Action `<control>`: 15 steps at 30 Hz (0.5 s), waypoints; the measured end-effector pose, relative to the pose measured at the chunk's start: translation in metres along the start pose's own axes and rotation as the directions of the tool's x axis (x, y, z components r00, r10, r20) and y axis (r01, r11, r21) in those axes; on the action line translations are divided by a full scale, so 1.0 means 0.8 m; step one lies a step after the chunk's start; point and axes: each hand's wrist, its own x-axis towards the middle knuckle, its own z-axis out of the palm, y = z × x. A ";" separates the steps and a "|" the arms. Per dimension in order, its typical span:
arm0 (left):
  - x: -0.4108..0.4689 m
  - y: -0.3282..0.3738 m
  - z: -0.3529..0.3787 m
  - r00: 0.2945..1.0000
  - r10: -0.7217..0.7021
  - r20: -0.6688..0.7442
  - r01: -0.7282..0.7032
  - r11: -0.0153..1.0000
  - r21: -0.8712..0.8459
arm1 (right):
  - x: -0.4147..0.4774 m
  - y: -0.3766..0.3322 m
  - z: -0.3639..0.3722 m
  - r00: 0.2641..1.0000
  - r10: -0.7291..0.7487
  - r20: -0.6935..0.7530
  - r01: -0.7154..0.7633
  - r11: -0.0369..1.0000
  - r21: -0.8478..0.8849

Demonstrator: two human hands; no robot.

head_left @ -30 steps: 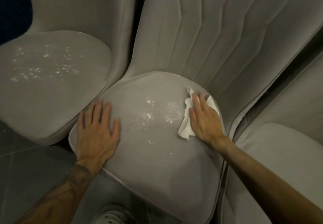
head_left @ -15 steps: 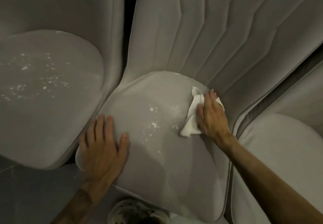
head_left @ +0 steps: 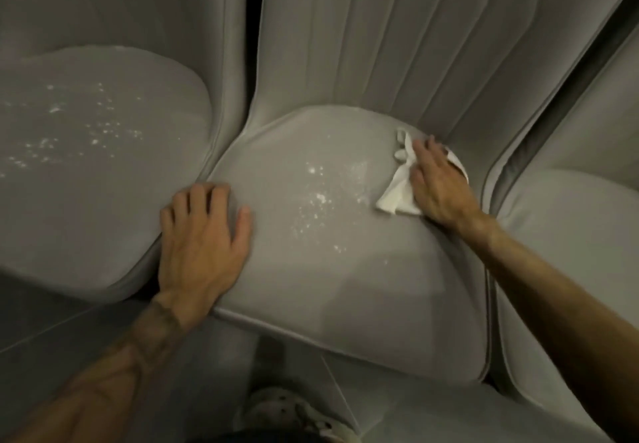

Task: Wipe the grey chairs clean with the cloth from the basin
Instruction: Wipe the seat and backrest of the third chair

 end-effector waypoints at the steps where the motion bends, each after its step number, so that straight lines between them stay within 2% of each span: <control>1: 0.000 0.000 0.000 1.000 -0.002 0.001 0.002 1.000 0.003 | 0.002 -0.007 0.003 0.999 0.039 -0.006 -0.039 0.999 0.019; 3: -0.002 0.002 0.001 1.000 0.002 0.002 -0.002 1.000 0.011 | -0.015 -0.026 0.015 0.999 0.033 0.006 -0.033 0.999 0.034; 7: -0.003 0.000 0.004 1.000 0.020 -0.024 -0.020 0.999 0.027 | -0.055 -0.026 0.021 0.995 -0.091 0.048 0.091 0.996 -0.002; 9: -0.004 0.000 0.004 0.999 0.030 -0.031 -0.028 0.999 0.040 | -0.033 -0.006 0.011 0.998 -0.054 0.018 0.054 0.998 -0.036; 12: -0.003 0.001 0.004 0.999 0.031 -0.032 -0.029 0.998 0.051 | 0.004 0.003 -0.001 0.996 0.087 0.014 -0.087 0.996 0.009; 15: -0.003 0.002 0.004 0.999 0.020 -0.031 -0.019 0.999 0.047 | -0.004 -0.029 0.010 0.999 0.042 0.017 -0.042 0.998 0.045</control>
